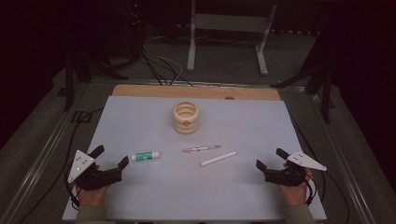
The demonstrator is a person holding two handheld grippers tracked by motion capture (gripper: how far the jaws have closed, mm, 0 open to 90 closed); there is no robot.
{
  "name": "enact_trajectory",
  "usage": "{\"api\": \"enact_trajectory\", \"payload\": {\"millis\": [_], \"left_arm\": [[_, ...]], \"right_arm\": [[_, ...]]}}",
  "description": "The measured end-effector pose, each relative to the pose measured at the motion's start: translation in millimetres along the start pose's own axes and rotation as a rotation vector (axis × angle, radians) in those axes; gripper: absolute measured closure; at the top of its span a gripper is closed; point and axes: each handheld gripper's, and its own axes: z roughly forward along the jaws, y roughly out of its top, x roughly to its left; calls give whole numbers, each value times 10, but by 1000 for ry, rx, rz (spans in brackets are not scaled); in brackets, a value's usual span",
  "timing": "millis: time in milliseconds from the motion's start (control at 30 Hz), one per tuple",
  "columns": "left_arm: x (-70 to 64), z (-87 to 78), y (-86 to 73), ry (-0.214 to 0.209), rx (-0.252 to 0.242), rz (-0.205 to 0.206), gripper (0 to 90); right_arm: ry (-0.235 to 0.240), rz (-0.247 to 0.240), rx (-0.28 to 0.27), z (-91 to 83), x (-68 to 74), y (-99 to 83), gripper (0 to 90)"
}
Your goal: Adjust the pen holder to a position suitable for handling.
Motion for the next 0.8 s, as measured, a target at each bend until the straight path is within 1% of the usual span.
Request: {"api": "enact_trajectory", "payload": {"millis": [133,300,333,433,633,800], "left_arm": [[24,-5,-4,6,-8,-14,5],[26,-9,-1,7,-10,-16,4],[28,-10,-1,4,-11,-18,5],[26,-22,1,1,-17,-19,5],[35,-40,0,5,-25,-29,5],[43,-53,-2,4,-26,-33,5]], "right_arm": [[1,-7,0,16,25,44,0],[3,-18,3,67,54,124,0],[8,-21,5,107,74,179,0],[17,-31,7,178,102,253,0],[43,-31,7,310,179,361,0],[64,-48,14,397,237,460,0]]}}
